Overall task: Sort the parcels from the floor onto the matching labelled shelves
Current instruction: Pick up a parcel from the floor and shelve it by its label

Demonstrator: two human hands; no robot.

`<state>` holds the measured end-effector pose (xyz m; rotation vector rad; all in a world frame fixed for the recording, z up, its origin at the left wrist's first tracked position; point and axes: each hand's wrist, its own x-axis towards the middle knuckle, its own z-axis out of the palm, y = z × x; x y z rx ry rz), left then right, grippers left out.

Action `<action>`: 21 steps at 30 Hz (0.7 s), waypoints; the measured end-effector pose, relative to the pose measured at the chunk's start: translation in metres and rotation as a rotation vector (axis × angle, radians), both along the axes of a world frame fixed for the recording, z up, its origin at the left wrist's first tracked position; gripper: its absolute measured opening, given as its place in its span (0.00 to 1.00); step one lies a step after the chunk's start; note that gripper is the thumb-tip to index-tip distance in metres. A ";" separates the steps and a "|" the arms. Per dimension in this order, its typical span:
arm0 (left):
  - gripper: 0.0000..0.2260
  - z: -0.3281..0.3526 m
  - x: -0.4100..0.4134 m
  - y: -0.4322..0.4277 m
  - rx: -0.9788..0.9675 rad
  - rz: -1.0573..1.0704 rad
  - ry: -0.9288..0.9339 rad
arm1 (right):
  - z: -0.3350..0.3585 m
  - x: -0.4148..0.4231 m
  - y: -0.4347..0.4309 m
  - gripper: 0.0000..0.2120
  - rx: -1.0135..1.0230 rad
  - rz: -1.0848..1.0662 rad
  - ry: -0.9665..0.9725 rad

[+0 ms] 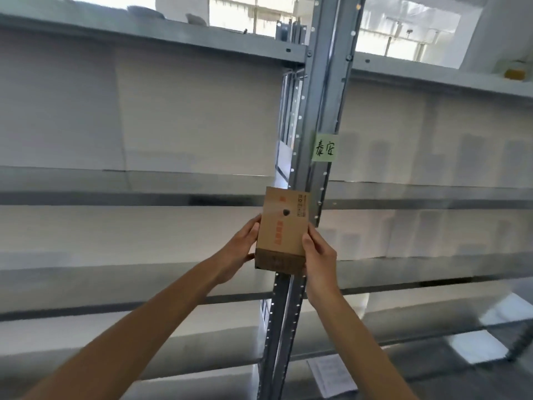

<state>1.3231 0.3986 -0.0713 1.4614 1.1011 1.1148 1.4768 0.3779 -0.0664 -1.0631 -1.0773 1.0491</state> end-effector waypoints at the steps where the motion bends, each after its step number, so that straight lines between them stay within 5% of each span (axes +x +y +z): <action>1: 0.20 0.002 -0.016 -0.005 0.008 0.023 0.003 | 0.001 -0.015 0.000 0.16 -0.002 0.024 -0.005; 21: 0.17 0.013 -0.289 -0.128 0.027 0.369 -0.016 | 0.011 -0.304 -0.074 0.16 0.022 0.295 -0.021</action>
